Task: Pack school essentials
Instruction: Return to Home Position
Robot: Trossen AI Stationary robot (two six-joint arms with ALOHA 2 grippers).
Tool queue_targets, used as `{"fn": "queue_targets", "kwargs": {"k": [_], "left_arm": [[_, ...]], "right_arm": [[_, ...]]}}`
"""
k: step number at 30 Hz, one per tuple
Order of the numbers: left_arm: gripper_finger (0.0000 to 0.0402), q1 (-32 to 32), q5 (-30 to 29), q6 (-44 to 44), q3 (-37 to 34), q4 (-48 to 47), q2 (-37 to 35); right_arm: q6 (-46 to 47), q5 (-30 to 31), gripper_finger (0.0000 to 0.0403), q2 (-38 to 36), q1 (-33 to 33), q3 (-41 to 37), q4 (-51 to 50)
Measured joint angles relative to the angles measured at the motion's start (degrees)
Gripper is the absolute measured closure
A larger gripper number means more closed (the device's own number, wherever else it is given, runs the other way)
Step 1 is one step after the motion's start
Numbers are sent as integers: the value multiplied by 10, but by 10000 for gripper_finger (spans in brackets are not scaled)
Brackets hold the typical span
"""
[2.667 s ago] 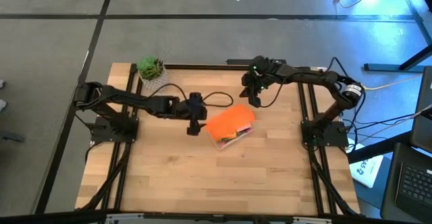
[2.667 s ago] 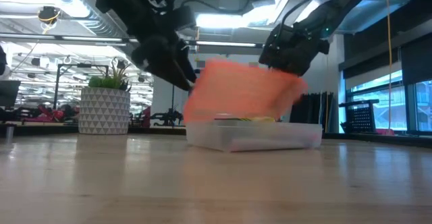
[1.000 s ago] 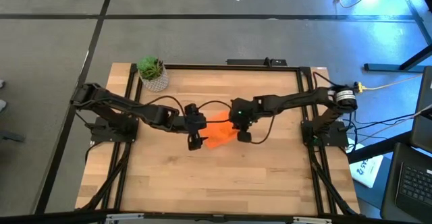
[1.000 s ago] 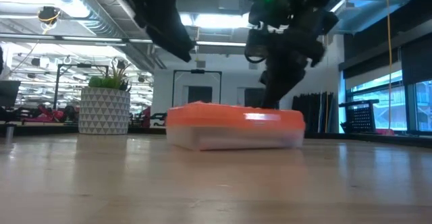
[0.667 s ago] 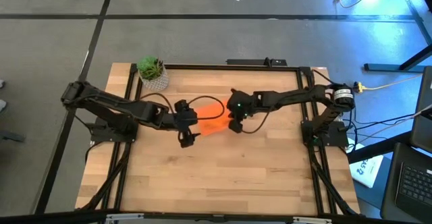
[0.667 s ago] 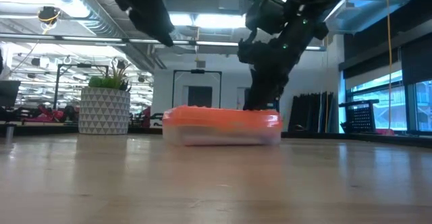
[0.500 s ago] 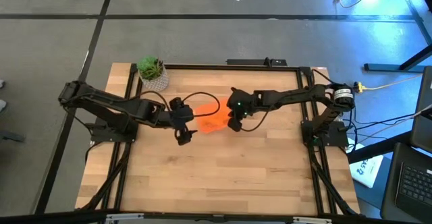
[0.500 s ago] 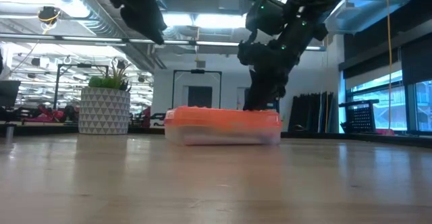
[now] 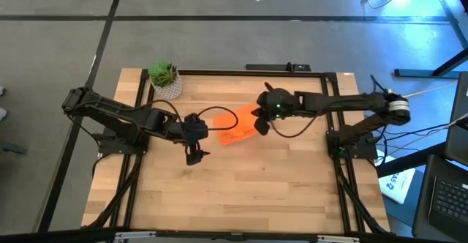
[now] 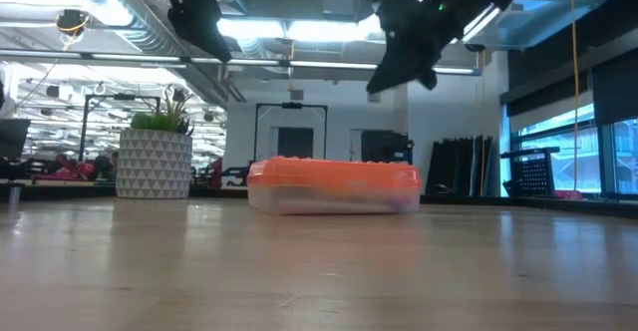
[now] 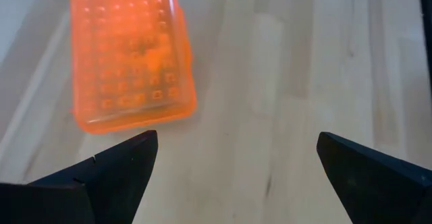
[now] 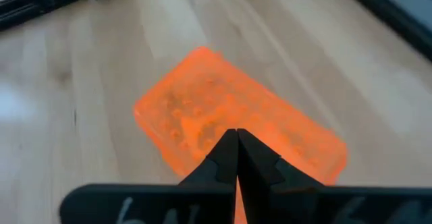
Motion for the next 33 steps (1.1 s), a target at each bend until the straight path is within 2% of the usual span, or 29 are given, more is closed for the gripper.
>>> {"fn": "queue_targets", "kwargs": {"k": [7,11,16,20,25,30,33], "left_arm": [[2,-2,37,-3,0,0,0],[2,-11,39,-5,0,2,2],[2,-24,37,-94,0,-4,2],[17,-21,36,-108,0,-23,1],[80,-9,43,-108,0,-52,-4],[173,3,43,-94,0,-119,-39],[229,17,31,-93,0,-178,-81]], "right_arm": [[0,54,396,-59,5,0,-21],[-4,90,396,-75,6,0,-21],[-14,100,396,-78,6,1,-22],[-15,101,396,-79,6,1,-21],[-15,101,396,-79,6,1,-21],[-19,95,396,-86,6,1,-22],[-29,63,396,-118,6,1,-26]]}}
